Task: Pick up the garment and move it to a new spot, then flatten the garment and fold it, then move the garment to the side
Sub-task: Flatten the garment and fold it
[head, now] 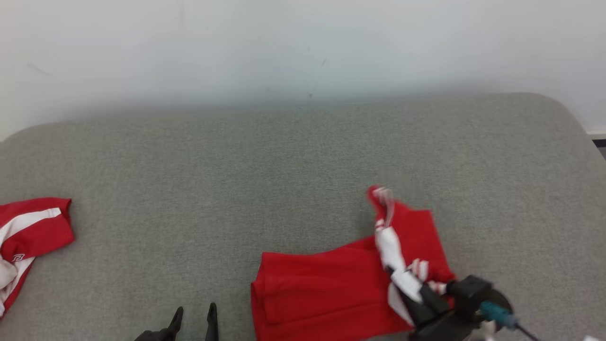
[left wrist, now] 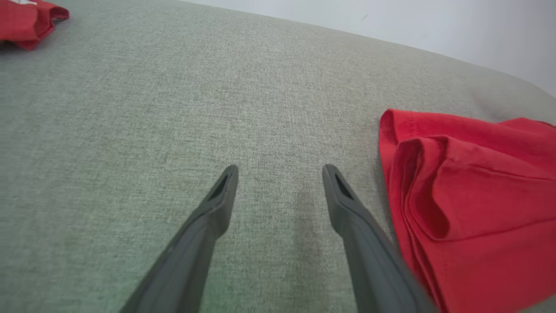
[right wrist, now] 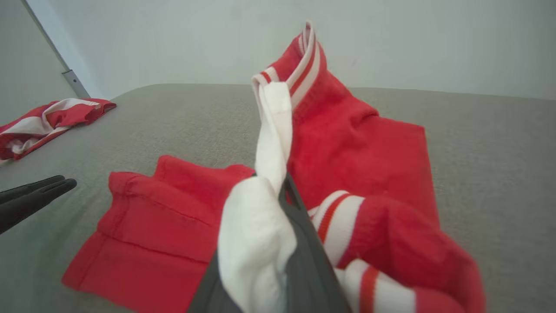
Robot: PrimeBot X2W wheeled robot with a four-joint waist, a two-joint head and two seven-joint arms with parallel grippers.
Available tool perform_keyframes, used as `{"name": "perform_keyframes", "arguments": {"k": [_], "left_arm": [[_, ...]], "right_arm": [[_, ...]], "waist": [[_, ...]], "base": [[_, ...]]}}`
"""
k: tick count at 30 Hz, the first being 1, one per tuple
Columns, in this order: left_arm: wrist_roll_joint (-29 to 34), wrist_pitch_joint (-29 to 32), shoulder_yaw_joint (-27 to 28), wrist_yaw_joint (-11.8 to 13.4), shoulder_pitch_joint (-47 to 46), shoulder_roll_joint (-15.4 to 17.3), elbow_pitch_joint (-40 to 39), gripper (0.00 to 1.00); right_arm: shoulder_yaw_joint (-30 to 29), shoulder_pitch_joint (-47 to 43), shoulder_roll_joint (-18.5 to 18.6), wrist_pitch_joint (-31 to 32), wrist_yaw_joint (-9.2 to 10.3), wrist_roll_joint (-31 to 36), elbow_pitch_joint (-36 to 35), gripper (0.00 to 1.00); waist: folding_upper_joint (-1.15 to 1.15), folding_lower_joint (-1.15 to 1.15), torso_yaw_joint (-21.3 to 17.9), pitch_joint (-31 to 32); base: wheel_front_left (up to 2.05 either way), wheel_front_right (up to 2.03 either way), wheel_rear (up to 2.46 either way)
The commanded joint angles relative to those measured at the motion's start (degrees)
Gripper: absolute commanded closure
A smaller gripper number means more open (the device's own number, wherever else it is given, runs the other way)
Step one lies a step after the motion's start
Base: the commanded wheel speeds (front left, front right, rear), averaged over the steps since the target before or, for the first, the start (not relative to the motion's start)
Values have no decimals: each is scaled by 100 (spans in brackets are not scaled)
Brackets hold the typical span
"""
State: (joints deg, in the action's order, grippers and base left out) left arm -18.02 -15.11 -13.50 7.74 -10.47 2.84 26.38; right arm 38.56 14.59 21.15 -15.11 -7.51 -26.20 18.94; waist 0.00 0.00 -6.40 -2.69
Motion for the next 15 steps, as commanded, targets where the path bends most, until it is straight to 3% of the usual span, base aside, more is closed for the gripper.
{"name": "perform_keyframes", "arguments": {"k": [1, 8, 15], "left_arm": [[-35, -5, -38, 21, 126, 10, 14, 0], [-52, -5, -97, 37, 122, 11, 24, 0], [-59, -5, -117, 7, 131, 9, 57, 0]], "right_arm": [[490, 18, -9, -2, 5, -189, -90, 100], [1377, 347, -175, -1, 5, -516, 17, 100], [1756, 708, -405, -1, 5, -710, 409, 100]], "waist": [[0, 0, 130, 18], [0, 0, 455, -22], [0, 0, 824, -71]], "base": [[0, 0, 0], [0, 0, 0], [0, 0, 0]]}}
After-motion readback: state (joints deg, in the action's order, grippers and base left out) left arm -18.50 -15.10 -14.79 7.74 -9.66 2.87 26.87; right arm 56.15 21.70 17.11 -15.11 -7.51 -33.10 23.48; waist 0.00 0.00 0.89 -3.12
